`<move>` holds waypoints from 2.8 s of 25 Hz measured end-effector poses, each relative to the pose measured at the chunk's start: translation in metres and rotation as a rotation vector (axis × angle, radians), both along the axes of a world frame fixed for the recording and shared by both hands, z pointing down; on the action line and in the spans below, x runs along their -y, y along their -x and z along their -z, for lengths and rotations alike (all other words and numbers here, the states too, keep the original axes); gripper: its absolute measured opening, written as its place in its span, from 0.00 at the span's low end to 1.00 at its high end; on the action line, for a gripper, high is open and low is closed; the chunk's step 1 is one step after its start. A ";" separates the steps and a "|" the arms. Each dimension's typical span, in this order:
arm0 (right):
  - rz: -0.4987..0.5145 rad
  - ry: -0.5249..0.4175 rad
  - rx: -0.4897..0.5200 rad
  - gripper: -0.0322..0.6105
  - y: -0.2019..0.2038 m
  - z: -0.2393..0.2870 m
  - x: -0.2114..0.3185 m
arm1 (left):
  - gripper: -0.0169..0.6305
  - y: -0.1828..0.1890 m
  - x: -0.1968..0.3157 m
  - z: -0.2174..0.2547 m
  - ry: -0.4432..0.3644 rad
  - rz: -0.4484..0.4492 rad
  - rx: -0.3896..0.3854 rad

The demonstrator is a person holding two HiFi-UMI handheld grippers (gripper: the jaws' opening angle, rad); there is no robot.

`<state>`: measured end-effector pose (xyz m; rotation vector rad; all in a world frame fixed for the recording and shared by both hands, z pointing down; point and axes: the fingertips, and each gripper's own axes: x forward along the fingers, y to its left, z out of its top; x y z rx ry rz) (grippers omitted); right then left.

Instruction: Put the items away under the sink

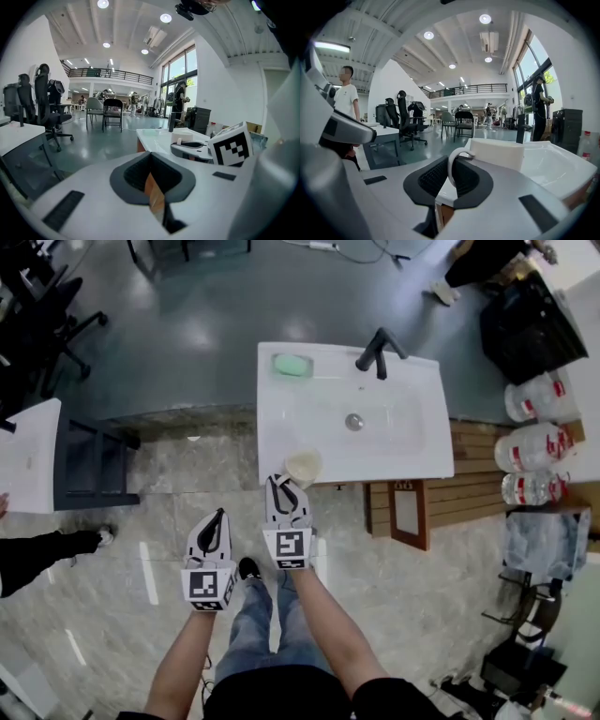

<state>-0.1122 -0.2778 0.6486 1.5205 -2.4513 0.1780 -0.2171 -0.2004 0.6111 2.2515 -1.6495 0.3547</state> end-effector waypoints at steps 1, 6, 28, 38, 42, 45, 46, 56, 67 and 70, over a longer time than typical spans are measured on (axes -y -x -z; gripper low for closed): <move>0.006 -0.010 -0.008 0.11 0.000 0.005 -0.004 | 0.04 -0.001 -0.001 0.003 -0.006 -0.011 0.001; 0.014 -0.082 -0.030 0.11 -0.005 0.040 -0.024 | 0.04 -0.016 -0.006 0.022 -0.031 -0.078 0.004; -0.291 -0.066 -0.043 0.11 -0.188 0.029 -0.142 | 0.04 -0.219 -0.054 0.003 -0.053 -0.489 -0.056; -0.354 -0.051 -0.027 0.11 -0.264 -0.094 -0.142 | 0.04 -0.285 -0.049 -0.108 -0.080 -0.512 -0.034; -0.356 -0.072 -0.036 0.11 -0.281 -0.151 -0.127 | 0.04 -0.295 -0.040 -0.166 -0.091 -0.498 -0.038; -0.355 -0.078 -0.038 0.11 -0.288 -0.192 -0.112 | 0.04 -0.295 -0.029 -0.206 -0.096 -0.481 -0.030; -0.354 -0.079 -0.037 0.11 -0.290 -0.205 -0.106 | 0.04 -0.294 -0.026 -0.218 -0.097 -0.476 -0.027; -0.323 -0.142 -0.044 0.11 -0.304 -0.303 -0.024 | 0.04 -0.289 -0.011 -0.311 -0.139 -0.467 -0.022; -0.305 -0.174 -0.036 0.11 -0.310 -0.343 0.053 | 0.04 -0.278 0.002 -0.348 -0.134 -0.429 -0.032; -0.300 -0.184 -0.044 0.11 -0.307 -0.347 0.063 | 0.04 -0.276 0.004 -0.351 -0.132 -0.429 -0.028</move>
